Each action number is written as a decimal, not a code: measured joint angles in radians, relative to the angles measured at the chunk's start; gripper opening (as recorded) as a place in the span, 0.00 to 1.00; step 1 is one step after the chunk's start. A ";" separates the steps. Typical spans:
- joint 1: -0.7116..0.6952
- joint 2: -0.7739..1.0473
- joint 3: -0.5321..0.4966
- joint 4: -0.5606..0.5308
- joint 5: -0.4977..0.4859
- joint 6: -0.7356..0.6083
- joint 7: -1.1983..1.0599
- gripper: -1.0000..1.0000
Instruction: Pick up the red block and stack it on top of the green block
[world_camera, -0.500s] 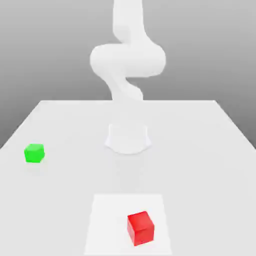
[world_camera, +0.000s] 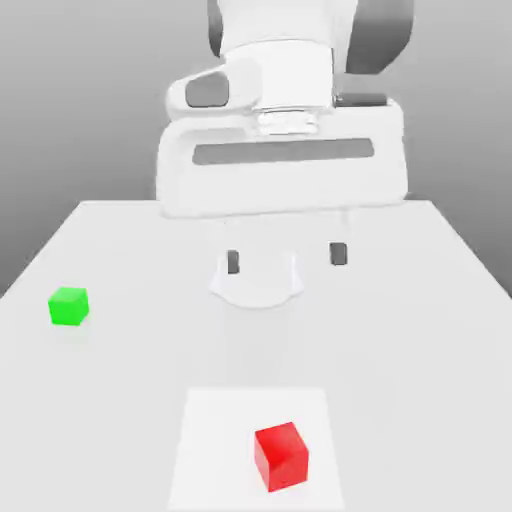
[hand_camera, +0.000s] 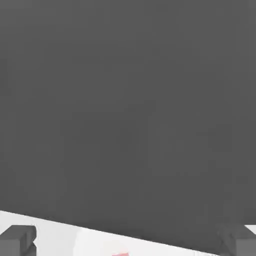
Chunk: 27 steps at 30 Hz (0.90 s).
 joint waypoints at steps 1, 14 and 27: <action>0.002 0.036 0.001 -0.010 0.000 0.016 -0.011 0.50; -0.002 0.492 0.024 -0.060 -0.016 0.296 -0.082 0.00; -0.011 0.307 -0.004 -0.093 -0.043 0.145 -0.049 0.00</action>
